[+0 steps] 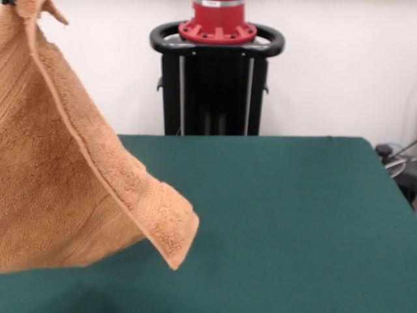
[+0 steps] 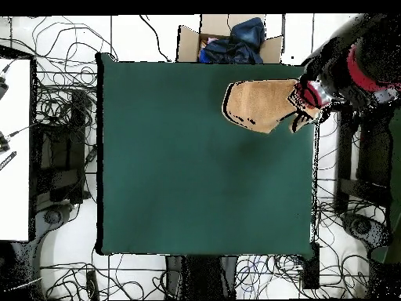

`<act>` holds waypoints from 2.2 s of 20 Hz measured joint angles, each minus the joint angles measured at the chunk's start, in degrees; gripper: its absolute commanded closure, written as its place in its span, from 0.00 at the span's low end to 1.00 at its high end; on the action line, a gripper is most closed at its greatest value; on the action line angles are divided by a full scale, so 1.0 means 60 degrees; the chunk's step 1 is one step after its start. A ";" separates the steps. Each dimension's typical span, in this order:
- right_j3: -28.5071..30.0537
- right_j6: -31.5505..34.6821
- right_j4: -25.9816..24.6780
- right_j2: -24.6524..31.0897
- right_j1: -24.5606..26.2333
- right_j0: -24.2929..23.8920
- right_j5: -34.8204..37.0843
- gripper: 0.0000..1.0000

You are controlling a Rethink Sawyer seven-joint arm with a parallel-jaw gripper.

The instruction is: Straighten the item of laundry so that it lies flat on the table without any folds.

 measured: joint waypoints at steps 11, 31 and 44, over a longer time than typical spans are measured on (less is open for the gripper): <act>-0.1425 -0.0075 -0.0161 0.0436 0.0323 -0.0047 -0.0168 1.00; 0.1688 -0.0075 -0.0619 0.0412 -0.0924 -0.0931 -0.9049 1.00; 0.2255 0.0295 -0.2492 -0.1632 -0.0777 0.1068 -1.1396 1.00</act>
